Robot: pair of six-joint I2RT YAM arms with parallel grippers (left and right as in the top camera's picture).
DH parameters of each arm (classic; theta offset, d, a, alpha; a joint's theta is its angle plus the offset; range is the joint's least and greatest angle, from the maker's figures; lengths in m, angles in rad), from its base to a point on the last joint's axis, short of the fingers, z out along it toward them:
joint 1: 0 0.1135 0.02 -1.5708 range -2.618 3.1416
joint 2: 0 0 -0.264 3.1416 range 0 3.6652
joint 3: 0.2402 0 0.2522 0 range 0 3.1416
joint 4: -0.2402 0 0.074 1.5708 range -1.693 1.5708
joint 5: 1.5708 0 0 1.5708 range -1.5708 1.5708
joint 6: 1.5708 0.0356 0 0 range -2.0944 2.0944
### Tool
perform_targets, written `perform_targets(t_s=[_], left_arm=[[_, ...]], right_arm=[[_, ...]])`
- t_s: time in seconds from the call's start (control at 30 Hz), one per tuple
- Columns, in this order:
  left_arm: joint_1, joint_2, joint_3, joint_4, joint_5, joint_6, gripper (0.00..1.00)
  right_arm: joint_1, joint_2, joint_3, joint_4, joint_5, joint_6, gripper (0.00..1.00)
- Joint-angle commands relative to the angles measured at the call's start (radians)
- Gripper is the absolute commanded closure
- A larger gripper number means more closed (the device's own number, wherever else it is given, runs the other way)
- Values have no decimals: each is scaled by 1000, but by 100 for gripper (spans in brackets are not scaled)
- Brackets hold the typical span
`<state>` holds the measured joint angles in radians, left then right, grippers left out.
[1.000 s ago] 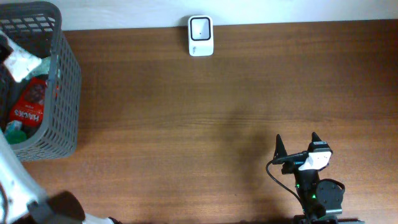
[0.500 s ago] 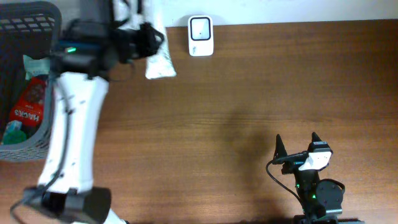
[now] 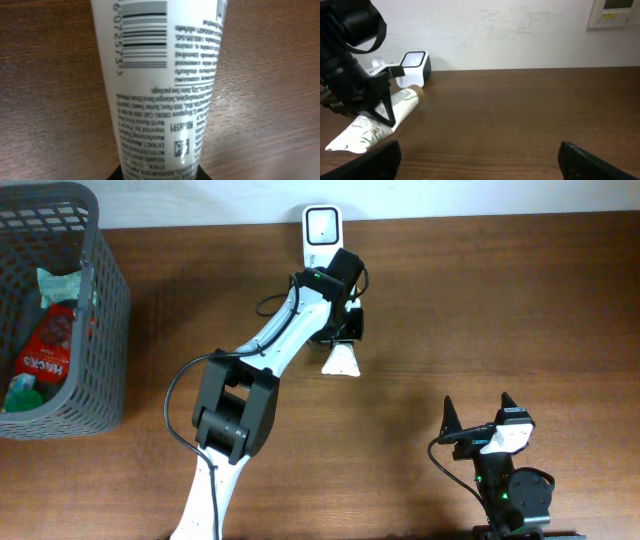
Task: Scan the item barcode
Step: 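Lift the white tube out and lay it on the table, then return the left gripper to the basket and grasp the red snack bag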
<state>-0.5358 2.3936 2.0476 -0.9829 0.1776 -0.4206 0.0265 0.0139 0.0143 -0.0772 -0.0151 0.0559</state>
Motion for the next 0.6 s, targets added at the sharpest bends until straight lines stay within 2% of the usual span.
perform_targets(t_s=[0.0,0.1,0.23,0.33,0.43,0.57], left_arm=[[1,-13,15,24,-25,-13,51],[14,-19,80,11,12,-12,52],[92,-74,349,-130,36,6,51],[196,-140,616,-248,35,33,47],[323,-206,761,-311,31,33,46],[600,-311,818,-339,17,33,35]], right_arm=[[-5,-7,-9,-1,9,3,2],[-5,-7,-9,-1,9,3,1],[-5,-7,-9,-1,9,3,2],[-5,-7,-9,-1,9,3,1],[-5,-7,-9,-1,9,3,1],[-5,-7,-9,-1,9,3,1]])
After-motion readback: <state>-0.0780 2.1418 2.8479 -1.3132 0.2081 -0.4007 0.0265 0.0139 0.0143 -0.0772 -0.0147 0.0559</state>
